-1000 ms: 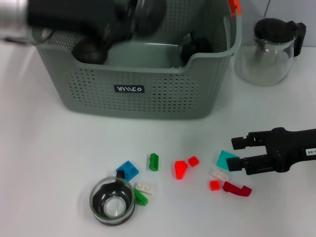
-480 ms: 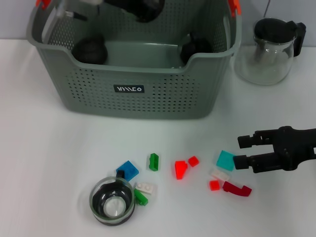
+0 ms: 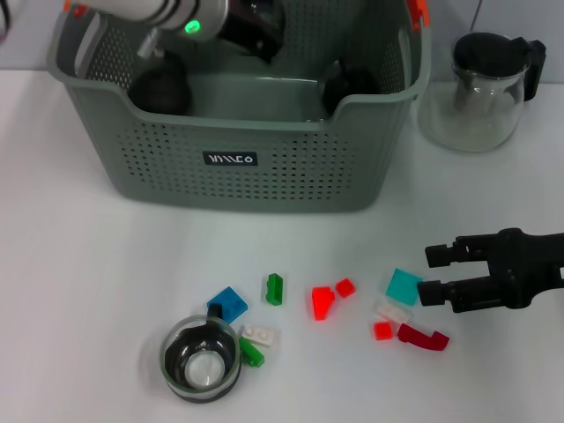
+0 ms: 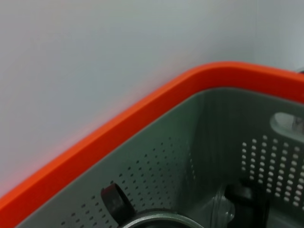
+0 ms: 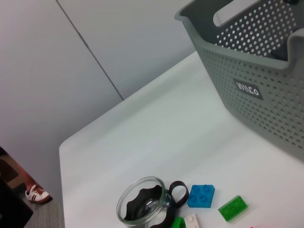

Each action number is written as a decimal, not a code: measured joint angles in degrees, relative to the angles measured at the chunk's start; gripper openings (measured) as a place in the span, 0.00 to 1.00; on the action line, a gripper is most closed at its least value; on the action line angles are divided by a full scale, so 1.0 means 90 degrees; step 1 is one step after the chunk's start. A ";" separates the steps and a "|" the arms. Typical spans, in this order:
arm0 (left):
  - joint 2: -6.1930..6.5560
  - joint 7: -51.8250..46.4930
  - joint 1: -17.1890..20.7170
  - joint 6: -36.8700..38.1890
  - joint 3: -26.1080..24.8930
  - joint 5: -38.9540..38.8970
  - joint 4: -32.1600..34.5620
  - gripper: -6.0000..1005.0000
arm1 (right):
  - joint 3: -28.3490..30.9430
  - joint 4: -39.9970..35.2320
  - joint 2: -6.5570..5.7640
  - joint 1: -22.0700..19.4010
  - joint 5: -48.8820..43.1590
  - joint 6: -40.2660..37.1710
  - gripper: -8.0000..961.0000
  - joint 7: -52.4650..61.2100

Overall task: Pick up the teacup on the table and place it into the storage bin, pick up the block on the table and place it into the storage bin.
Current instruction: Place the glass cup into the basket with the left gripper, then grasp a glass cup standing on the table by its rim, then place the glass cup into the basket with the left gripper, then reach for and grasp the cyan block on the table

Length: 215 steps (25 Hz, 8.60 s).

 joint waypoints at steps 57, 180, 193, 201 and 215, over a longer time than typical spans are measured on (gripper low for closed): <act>-0.0634 0.2386 0.4328 0.7373 0.0149 -0.3570 0.6835 0.83 | 0.0193 0.0116 -0.0059 -0.0033 -0.0146 0.0069 0.86 -0.0258; -0.0449 -0.0243 -0.0016 -0.0699 0.0552 0.1005 -0.0145 0.05 | 0.0630 0.0283 -0.0189 -0.0087 -0.0330 0.0094 0.85 -0.0308; -0.0556 -0.0342 0.0242 -0.0664 0.0521 0.1181 0.0345 0.19 | 0.0646 0.0283 -0.0187 -0.0053 -0.0332 0.0103 0.85 -0.0359; -0.0512 -0.0773 0.0619 -0.0156 0.0441 0.1107 0.1391 0.50 | 0.0646 0.0283 -0.0217 -0.0043 -0.0332 0.0104 0.85 -0.0361; -0.0423 0.1125 0.3097 0.4797 -0.0532 -0.4129 0.4428 0.81 | 0.0646 0.0222 -0.0303 0.0064 -0.0653 0.0093 0.85 -0.0519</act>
